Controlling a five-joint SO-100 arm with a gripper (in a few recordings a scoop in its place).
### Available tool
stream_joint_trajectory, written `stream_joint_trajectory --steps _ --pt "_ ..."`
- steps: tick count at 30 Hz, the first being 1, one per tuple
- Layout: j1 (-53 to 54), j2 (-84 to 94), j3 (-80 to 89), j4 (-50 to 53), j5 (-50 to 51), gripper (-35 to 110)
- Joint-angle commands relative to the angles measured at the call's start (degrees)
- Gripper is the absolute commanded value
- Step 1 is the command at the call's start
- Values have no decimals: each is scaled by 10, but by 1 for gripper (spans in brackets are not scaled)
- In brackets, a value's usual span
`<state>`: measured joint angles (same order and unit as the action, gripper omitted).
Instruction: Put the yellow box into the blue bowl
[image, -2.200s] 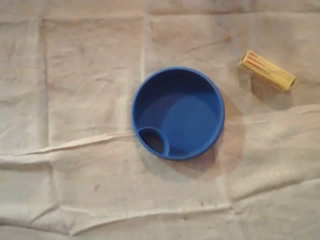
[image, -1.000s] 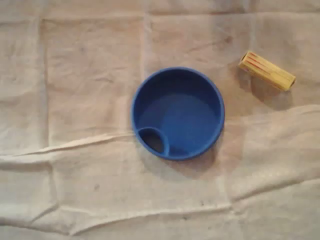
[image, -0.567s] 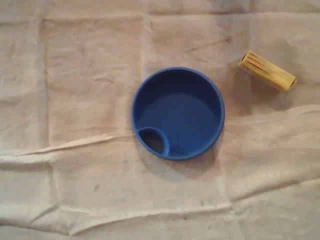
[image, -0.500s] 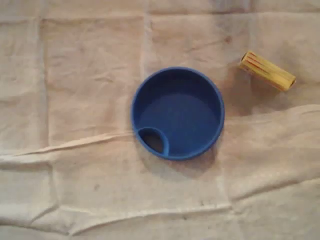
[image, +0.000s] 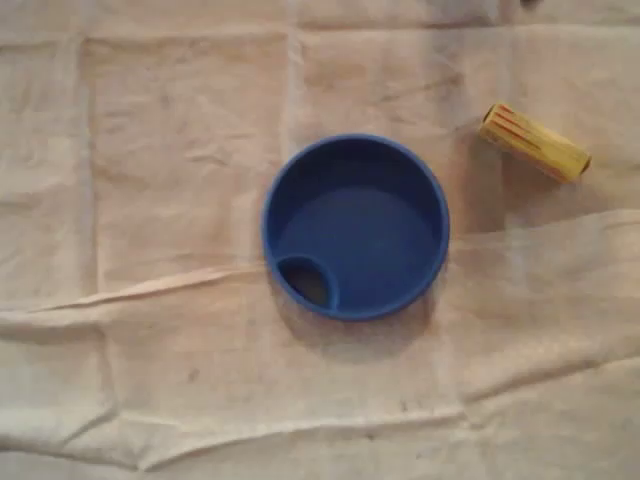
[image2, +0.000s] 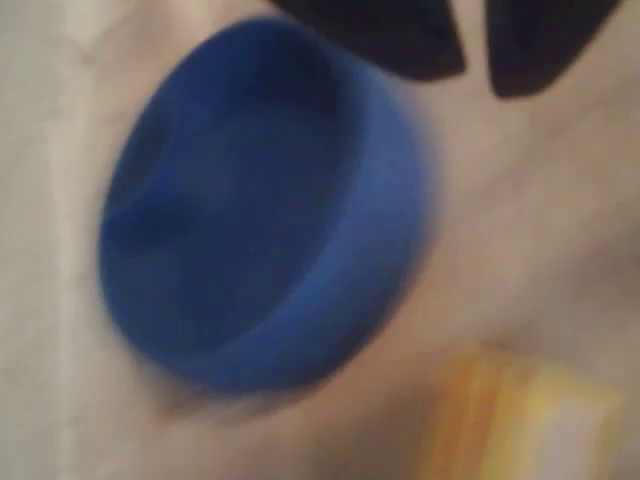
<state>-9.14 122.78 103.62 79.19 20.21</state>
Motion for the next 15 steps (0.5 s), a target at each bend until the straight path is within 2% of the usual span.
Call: stream_joint_trajectory --steps 1,8,15 --pt "-6 -44 -10 -46 38 0" --pt "-84 -127 -25 -97 125 0" --pt "-100 -196 -114 -156 163 0"
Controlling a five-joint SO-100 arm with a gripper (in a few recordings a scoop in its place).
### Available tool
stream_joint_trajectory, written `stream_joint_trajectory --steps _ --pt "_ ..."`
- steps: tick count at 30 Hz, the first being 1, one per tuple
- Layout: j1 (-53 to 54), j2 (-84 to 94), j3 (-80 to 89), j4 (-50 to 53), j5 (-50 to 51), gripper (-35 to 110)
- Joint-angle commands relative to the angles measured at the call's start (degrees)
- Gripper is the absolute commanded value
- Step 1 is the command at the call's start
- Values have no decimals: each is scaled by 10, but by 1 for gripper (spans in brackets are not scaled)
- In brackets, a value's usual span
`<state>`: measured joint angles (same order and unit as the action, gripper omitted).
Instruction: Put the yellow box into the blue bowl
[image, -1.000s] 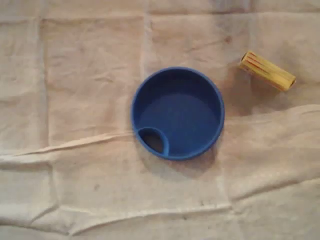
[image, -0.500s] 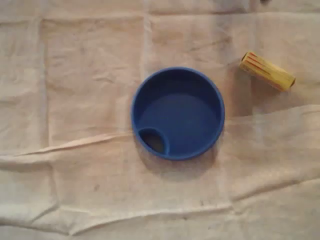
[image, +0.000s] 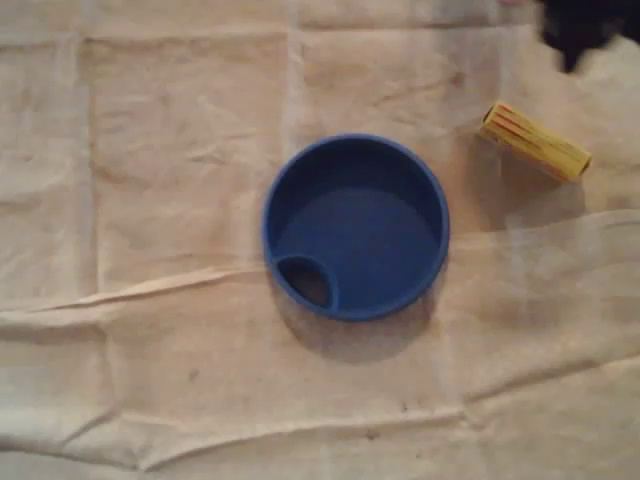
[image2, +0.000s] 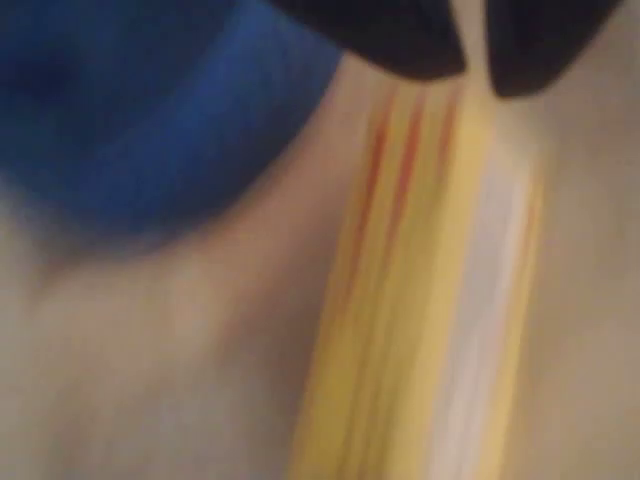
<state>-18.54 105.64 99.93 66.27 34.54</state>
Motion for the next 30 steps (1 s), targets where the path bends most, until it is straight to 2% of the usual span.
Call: stream_joint_trajectory --steps 1,10,16,25,30 --pt "-7 -40 -90 -31 29 0" --pt "-4 -193 -223 -29 118 0" --pt "-2 -244 -294 -28 128 1" --pt "-2 -250 -299 17 131 27" --pt "-3 -251 -299 52 177 36"
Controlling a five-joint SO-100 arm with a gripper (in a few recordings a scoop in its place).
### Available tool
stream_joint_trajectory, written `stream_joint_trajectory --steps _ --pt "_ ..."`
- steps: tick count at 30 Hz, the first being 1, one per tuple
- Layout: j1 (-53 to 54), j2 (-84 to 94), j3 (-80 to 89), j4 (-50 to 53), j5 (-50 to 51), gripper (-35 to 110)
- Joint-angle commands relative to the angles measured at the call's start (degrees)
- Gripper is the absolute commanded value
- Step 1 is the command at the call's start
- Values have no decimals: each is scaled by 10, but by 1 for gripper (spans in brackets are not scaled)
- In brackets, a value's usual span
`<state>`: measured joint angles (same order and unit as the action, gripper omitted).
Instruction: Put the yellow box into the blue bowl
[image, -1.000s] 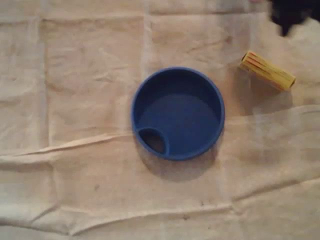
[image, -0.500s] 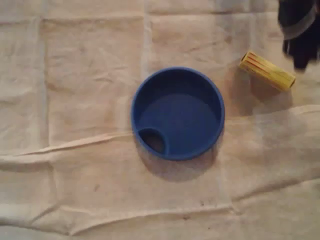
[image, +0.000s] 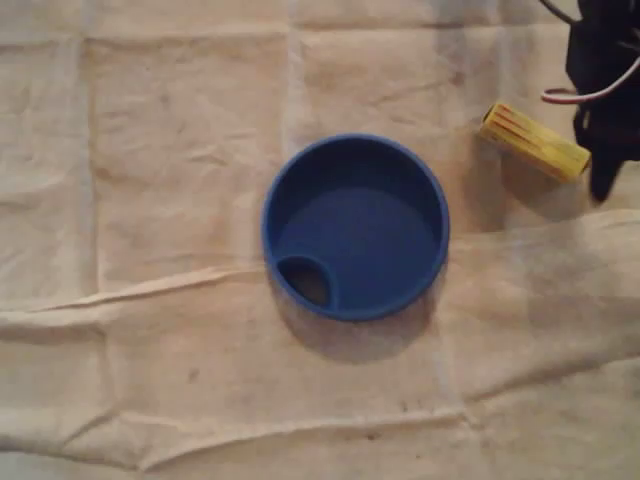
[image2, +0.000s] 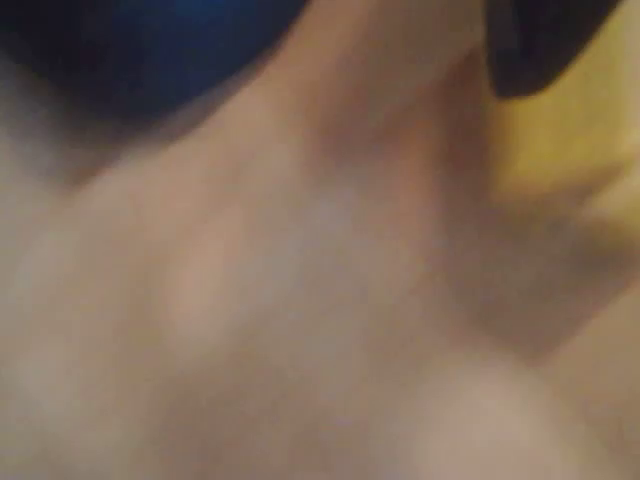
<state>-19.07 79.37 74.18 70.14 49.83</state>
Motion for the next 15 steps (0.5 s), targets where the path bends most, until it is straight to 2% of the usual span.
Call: stream_joint_trajectory --steps 1,15 --pt "2 11 -41 18 26 36" --pt "-4 -86 -51 51 26 36"
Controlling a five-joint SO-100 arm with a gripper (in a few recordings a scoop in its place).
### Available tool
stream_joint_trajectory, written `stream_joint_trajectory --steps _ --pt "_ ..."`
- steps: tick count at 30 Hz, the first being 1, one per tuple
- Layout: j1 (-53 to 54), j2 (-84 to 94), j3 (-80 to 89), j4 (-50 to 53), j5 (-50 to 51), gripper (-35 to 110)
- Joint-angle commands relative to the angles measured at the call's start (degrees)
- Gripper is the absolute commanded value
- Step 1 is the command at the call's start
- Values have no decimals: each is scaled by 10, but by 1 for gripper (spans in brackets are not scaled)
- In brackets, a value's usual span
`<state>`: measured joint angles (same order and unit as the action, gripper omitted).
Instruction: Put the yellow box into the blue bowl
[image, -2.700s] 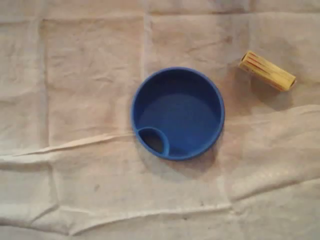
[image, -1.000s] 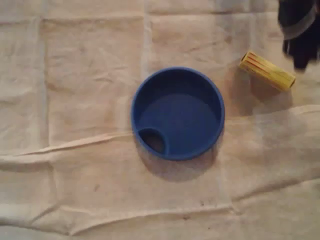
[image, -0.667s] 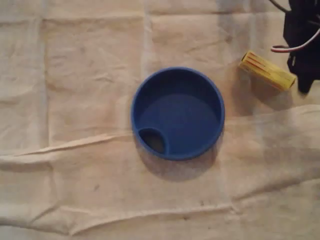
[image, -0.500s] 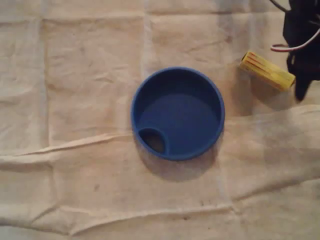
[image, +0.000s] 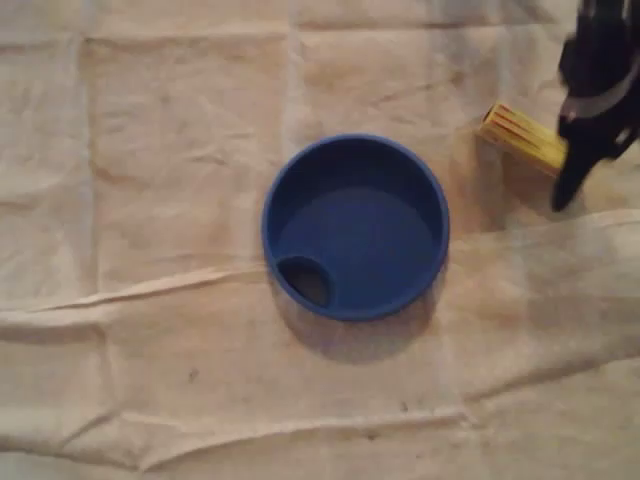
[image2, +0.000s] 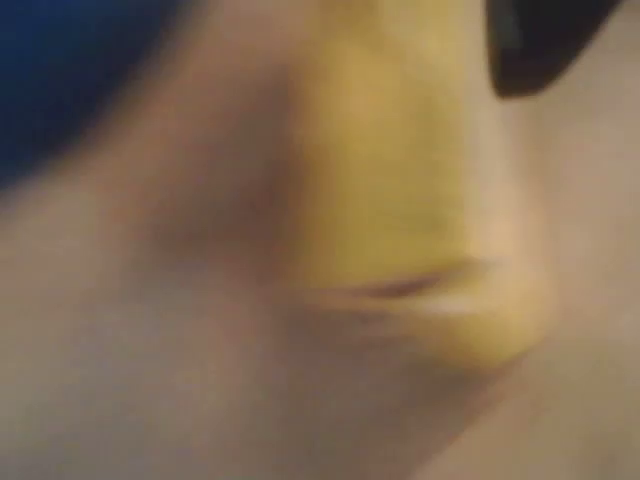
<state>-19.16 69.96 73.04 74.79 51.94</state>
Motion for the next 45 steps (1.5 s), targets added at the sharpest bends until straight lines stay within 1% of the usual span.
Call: stream_joint_trajectory --steps 1,39,42,45 --pt "-4 7 -40 4 5 36" --pt "-14 -58 -40 -24 -11 36" --pt "-11 -58 -40 -25 -11 33" --pt "-13 -59 -40 -29 -11 27"
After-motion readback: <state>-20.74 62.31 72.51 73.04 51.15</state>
